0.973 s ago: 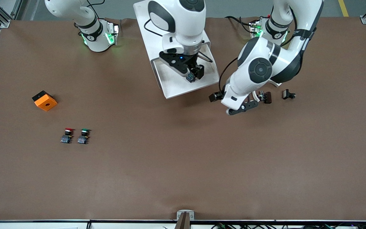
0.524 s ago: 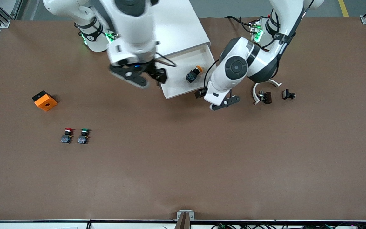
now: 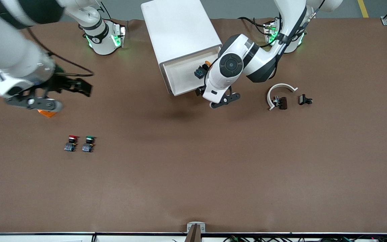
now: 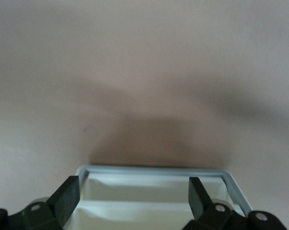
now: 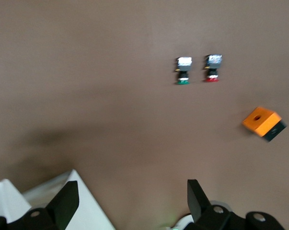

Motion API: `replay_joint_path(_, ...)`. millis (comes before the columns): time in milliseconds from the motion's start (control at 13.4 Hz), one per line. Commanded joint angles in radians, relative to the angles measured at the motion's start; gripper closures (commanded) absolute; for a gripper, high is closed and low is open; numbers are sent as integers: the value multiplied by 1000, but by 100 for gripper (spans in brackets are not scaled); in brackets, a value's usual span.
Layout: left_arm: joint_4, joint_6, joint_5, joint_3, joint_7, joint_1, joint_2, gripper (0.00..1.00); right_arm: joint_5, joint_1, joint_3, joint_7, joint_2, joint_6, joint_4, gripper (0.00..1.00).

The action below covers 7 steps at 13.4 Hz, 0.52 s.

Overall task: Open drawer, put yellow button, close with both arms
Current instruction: 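Push the drawer closed with the left gripper while the right gripper withdraws, then press the drawer fully shut with the left gripper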

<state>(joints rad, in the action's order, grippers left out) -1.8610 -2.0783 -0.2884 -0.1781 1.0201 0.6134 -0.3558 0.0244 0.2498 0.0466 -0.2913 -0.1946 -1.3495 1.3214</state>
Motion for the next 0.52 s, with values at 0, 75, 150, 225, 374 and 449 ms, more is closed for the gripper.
replay_joint_path(0, 5, 4, -35, -3, 18, 38, -15, 0, 11, -139, -20, 229, 20, 20, 22, 0)
replay_joint_path(75, 5, 3, -37, -4, 24, 60, -23, 0, 11, -182, -22, 301, 17, 33, 22, 0)
replay_joint_path(150, 5, 3, -35, -4, 46, 80, -32, 0, 11, -207, -21, 331, 15, 39, 24, 0)
replay_joint_path(225, 6, 3, -35, -3, 64, 103, -35, 0, 9, -225, -22, 333, 14, 50, 22, 0)
replay_joint_path(374, 5, 4, -35, -4, 87, 127, -34, 0, 12, -247, -22, 330, 12, 55, 24, 0)
replay_joint_path(449, 5, 6, -35, -4, 98, 140, -31, 0, 11, -248, -21, 325, 11, 53, 24, 0)
